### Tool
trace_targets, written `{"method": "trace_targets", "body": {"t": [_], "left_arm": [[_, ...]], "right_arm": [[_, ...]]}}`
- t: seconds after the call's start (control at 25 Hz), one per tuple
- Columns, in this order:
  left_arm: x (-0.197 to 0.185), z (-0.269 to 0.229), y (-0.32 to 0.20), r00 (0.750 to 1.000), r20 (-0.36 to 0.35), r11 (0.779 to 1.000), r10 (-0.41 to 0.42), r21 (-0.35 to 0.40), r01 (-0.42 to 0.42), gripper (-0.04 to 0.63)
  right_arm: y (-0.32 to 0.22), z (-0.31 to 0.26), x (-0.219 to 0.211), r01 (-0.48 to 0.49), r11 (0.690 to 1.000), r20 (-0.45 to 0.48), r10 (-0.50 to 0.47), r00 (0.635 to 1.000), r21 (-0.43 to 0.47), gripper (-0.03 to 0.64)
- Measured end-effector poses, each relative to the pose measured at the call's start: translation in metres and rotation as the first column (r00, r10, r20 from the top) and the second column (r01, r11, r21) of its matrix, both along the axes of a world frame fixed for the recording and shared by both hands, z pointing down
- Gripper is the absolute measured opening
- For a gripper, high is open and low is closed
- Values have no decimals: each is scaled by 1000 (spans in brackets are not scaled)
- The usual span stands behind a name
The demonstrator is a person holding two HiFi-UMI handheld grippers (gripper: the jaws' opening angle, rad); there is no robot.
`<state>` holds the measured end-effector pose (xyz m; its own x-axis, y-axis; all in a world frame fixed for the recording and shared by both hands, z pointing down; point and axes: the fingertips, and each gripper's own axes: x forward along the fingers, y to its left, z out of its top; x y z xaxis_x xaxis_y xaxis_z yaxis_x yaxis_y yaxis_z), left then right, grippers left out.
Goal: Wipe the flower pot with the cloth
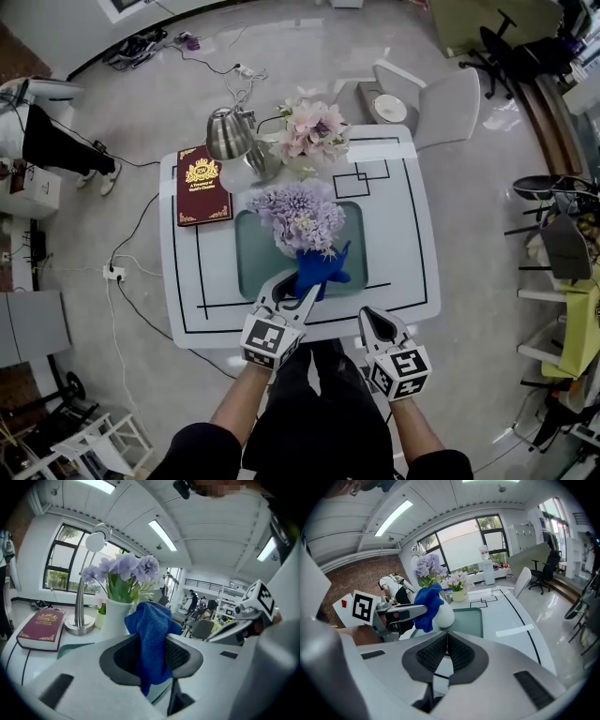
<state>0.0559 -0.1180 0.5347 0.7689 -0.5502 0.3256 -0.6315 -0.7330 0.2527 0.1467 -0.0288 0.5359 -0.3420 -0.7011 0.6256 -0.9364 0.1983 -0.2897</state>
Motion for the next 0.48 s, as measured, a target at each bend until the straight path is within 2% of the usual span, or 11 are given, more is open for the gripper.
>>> {"method": "trace_targets", "body": {"t": [0.12,0.28,0.48], "left_arm": [[8,20,-18,998,34,997,-48,-56,50,137],[18,51,-23,995,74,987,-69,-137,79,137],[24,95,-12,989,126,958,-81,-262,112,137]], "right_arm": [[3,2,4,-14,1000,14,14,1000,-6,8],[6,1,13,-33,999,27,33,999,-8,8],[11,2,23,-52,999,33,52,998,-16,8]]}}
